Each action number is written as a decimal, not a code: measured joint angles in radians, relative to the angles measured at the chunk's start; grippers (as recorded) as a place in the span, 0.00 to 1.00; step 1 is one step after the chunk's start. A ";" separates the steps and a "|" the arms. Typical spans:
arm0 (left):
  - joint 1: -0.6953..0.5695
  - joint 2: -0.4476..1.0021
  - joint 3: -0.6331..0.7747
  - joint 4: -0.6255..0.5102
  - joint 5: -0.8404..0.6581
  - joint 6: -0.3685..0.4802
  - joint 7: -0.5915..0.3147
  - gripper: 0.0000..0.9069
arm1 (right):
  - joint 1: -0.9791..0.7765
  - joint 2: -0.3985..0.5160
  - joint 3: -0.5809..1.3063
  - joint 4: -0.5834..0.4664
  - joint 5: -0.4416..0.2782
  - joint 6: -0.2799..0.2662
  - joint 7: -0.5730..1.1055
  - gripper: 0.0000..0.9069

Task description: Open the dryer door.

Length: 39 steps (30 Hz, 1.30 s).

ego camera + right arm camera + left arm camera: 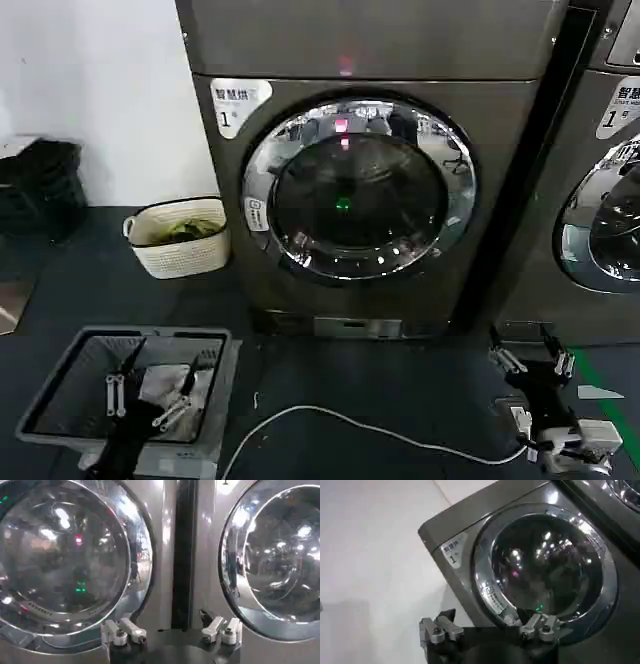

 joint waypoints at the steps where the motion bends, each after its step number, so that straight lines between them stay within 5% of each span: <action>1: 0.000 0.000 0.001 0.000 0.001 0.000 0.000 1.00 | 0.007 -0.009 -0.006 -0.003 0.005 0.009 -0.003 1.00; 16: -0.002 -0.001 0.024 -0.005 0.018 -0.001 0.003 1.00 | 0.211 -0.259 -0.176 -0.159 0.076 0.150 -0.042 1.00; 23: 0.002 -0.006 0.024 -0.011 0.017 0.003 0.007 1.00 | 0.348 -0.364 -0.303 -0.245 0.102 0.163 -0.080 1.00; 39: 0.019 -0.029 0.020 -0.020 0.027 0.008 0.011 1.00 | 0.676 -0.413 -0.597 -0.427 0.146 0.221 -0.126 1.00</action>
